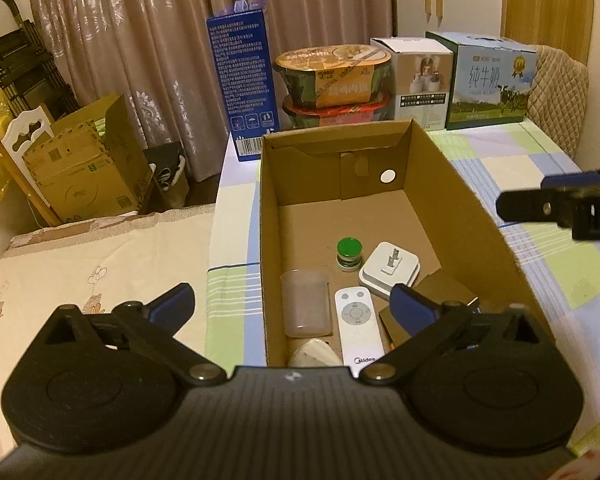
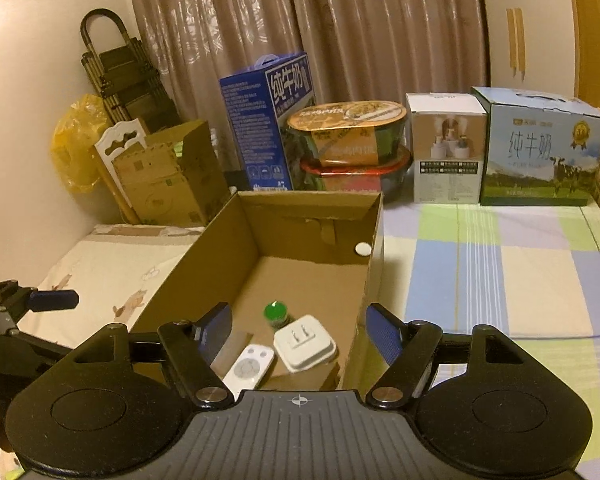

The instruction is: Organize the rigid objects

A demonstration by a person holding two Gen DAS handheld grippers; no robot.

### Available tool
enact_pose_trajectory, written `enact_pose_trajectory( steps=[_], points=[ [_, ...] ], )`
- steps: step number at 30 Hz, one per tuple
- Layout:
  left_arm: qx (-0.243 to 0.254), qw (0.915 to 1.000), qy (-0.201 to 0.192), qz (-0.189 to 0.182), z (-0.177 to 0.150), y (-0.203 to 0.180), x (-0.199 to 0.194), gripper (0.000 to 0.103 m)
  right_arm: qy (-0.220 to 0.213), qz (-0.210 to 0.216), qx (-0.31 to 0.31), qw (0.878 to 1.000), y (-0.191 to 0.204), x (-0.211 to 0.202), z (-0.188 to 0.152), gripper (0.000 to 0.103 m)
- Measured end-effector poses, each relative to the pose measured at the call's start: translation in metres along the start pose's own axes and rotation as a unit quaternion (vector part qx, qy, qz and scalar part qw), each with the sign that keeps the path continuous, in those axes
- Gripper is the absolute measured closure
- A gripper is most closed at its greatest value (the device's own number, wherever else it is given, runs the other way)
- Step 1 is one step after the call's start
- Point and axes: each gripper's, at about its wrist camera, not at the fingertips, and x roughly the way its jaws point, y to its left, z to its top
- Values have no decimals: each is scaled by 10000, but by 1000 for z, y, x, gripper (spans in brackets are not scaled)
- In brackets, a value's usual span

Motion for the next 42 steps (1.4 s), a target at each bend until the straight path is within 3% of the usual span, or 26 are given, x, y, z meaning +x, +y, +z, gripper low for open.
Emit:
enact_pose_trajectory(
  steps=[8, 28, 33, 42],
  points=[
    [-13, 9995, -313, 77, -10, -15, -35, 1, 149, -65, -1, 9999, 8, -29, -16, 28],
    [-478, 9988, -89, 11, -52, -51, -105, 1, 277, -559, 94, 9980, 5, -109, -68, 20],
    [-701, 9975, -42, -43, -65, -55, -113, 1, 372, -674, 111, 9970, -1, -119, -84, 20],
    [-588, 9983, 22, 22, -82, -73, -115, 1, 451, -751, 147, 9960, -11, -128, -98, 20]
  ],
)
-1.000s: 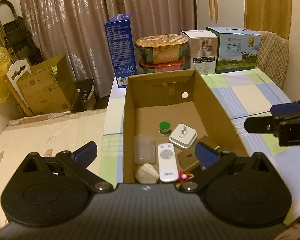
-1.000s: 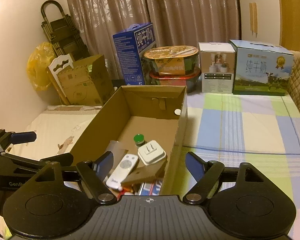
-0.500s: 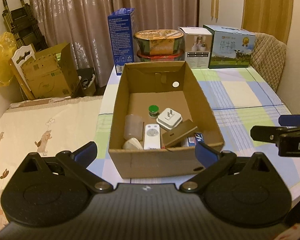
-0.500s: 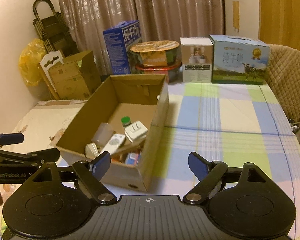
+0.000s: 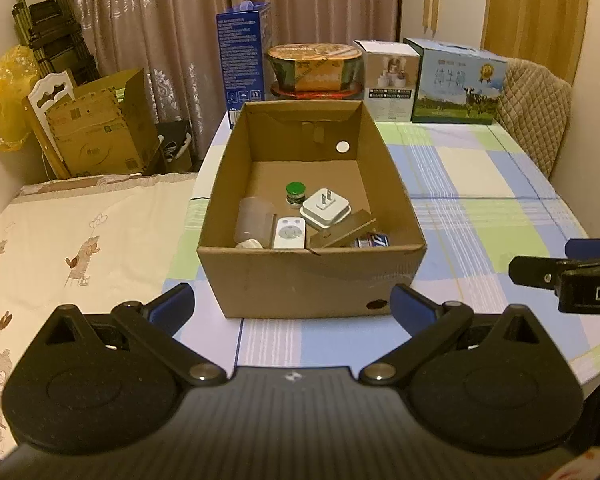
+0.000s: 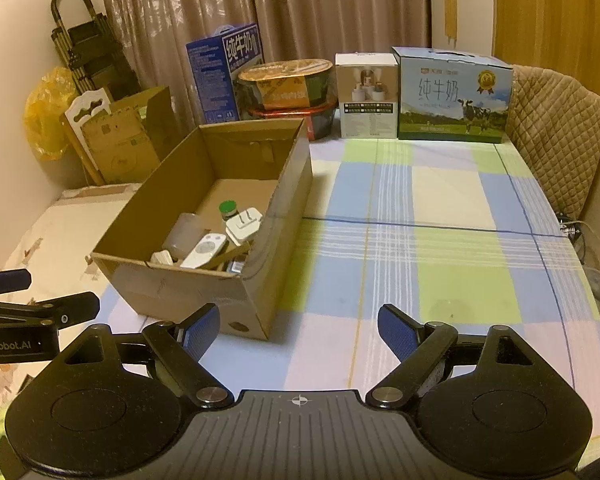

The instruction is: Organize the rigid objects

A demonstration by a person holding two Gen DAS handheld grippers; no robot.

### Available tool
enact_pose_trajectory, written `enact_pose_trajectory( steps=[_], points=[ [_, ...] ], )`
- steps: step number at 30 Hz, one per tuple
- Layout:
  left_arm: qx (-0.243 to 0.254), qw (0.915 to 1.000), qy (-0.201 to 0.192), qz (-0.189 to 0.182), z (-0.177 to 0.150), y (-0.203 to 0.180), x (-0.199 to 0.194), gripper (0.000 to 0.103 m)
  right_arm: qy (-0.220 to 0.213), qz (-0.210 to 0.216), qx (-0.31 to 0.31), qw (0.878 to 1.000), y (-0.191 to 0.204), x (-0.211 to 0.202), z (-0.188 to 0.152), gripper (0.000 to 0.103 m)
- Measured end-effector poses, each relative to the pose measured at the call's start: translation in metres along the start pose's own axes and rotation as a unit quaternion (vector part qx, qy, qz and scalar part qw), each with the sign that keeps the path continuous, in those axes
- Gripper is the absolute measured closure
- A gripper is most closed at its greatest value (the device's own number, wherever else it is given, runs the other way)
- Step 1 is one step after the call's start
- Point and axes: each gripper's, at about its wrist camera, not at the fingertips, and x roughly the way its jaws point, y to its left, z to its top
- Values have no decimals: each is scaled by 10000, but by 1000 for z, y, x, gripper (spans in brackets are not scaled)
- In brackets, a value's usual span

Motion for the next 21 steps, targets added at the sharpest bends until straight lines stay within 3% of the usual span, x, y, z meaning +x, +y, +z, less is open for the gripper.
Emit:
enact_pose_trajectory(
  steps=[21],
  points=[
    [-1, 10000, -34, -52, 4, -7, 2, 1, 51, -11, 3, 10000, -1, 1, -2, 20]
  ],
)
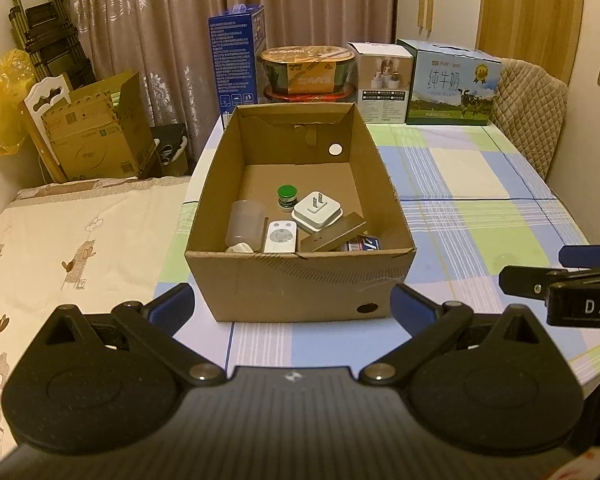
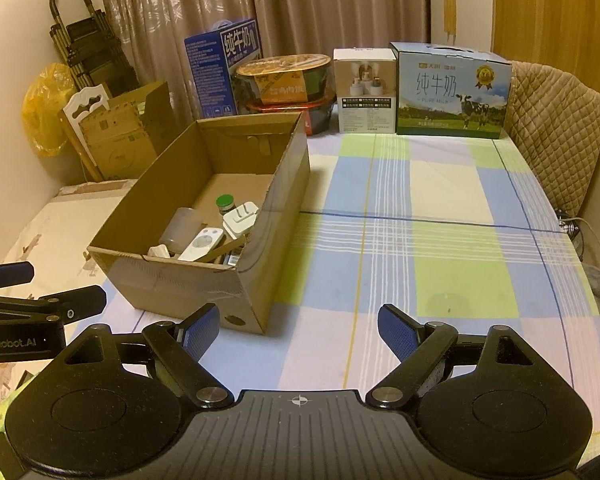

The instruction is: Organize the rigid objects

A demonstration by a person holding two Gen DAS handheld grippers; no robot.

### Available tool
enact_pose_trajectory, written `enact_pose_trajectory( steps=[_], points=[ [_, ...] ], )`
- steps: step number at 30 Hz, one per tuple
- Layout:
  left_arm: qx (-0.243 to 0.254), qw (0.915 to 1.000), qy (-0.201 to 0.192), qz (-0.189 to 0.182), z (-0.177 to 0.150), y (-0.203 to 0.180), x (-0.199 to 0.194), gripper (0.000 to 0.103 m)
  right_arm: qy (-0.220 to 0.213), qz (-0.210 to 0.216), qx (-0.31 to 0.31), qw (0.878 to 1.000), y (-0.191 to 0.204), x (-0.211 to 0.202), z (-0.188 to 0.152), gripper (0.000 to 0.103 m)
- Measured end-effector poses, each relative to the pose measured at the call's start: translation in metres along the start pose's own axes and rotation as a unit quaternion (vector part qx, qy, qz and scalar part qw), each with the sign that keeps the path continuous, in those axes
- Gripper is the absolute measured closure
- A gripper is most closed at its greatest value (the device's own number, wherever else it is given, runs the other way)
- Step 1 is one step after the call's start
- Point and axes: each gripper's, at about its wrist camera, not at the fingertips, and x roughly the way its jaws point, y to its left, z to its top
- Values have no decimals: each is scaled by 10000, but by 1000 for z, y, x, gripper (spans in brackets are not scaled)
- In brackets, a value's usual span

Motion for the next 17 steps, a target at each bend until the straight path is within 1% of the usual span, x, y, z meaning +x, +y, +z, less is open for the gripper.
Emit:
enact_pose_trajectory(
  steps=[11, 17],
  points=[
    [24, 10000, 41, -32, 2, -3, 3, 0, 8, 18, 28, 10000, -2, 0, 2, 20],
    [-61, 9999, 19, -143, 0, -4, 4, 0, 15, 15, 65, 10000, -3, 1, 1, 20]
  ],
)
